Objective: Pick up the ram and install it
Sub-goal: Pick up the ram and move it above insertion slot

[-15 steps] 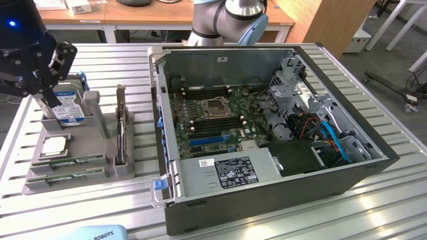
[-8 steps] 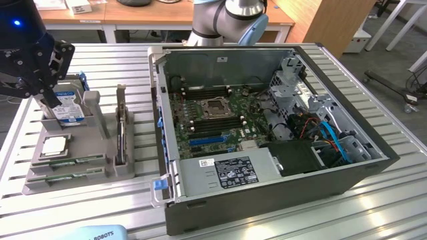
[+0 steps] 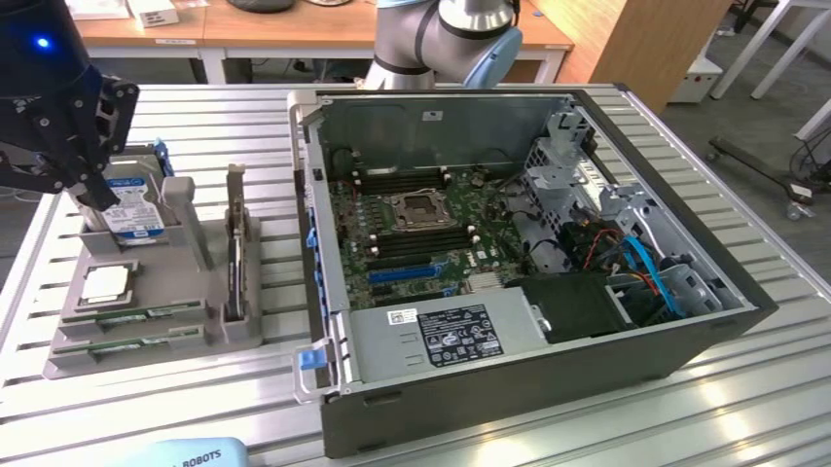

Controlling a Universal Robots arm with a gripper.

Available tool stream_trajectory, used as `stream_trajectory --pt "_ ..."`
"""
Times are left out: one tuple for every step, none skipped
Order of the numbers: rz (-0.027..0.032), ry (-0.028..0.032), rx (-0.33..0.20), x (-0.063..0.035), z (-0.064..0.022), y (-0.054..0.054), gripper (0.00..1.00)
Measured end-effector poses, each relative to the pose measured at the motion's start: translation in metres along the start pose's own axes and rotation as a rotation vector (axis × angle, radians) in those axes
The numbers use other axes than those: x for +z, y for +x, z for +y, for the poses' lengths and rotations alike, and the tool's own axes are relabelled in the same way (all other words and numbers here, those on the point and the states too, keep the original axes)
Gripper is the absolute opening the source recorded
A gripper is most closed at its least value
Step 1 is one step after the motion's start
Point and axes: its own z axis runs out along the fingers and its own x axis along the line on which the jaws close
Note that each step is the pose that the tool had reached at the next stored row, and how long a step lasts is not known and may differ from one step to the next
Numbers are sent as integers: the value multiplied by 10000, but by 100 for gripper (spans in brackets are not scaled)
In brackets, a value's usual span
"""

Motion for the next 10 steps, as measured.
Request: stream_trajectory --pt "7 -4 -179 1 0 0 10" --pt "15 -8 -362 2 0 0 10" --pt "22 -12 -540 2 0 0 10" --pt "29 -16 -730 3 0 0 10" --pt "36 -20 -910 4 0 0 10" --pt "44 -24 -1088 5 0 0 10" --pt "51 -27 -1262 5 0 0 10" --pt "58 -32 -1436 6 0 0 10" --pt "65 -35 -1611 7 0 0 10" --pt "71 -39 -1789 8 0 0 10"
